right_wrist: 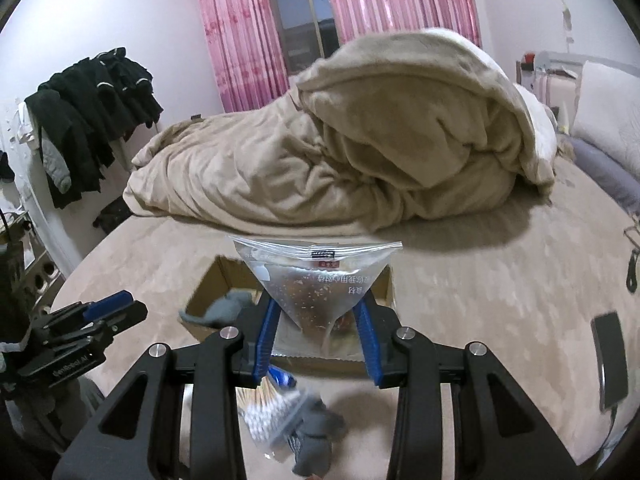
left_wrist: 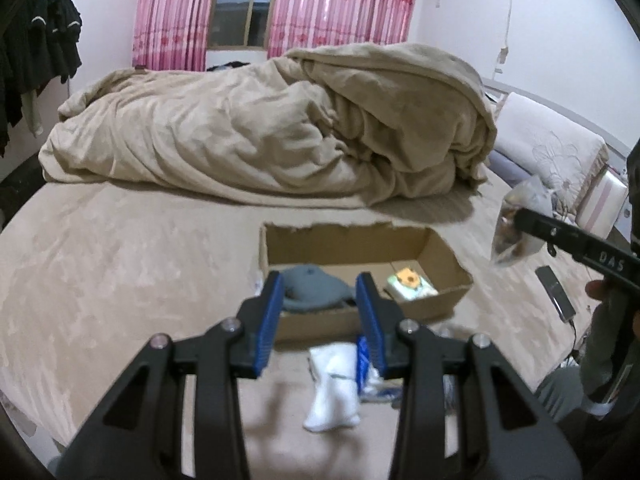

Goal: Organize objects
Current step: 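Lower the snack bag into the box and open the right tool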

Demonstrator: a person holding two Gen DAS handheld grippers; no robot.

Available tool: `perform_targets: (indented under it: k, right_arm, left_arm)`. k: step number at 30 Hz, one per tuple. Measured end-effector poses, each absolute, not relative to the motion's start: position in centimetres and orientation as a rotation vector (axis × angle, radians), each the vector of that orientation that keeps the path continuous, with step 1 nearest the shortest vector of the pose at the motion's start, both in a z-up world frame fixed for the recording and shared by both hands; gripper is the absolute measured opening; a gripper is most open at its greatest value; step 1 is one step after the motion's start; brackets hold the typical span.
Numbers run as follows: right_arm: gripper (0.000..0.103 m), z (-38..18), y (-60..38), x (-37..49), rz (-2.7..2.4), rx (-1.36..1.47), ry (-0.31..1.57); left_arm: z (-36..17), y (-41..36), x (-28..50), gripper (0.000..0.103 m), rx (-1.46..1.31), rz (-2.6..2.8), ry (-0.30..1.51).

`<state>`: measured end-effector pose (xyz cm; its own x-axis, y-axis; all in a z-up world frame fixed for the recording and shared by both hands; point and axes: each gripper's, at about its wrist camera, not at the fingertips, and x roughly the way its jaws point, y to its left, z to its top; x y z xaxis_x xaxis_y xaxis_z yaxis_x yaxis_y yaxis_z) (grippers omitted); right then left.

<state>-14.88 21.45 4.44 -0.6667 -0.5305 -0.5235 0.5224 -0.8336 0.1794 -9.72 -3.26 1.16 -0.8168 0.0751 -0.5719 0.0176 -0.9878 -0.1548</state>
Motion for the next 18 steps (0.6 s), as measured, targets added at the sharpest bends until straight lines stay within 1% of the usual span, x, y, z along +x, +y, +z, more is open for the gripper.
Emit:
perform_targets:
  k: [7,18]
  right_arm:
    - [0.039,4.6,19.1,-16.9,-2.422,0.768,0.019]
    - [0.039,-0.6,15.7,-22.0,-2.343,0.936,0.018]
  left_arm:
    - [1.3,-4.4,-12.5,0.039,-0.940,2.950,-0.257]
    - [-2.4,-4.6,-18.3,0.039,-1.032,2.897,-0.261]
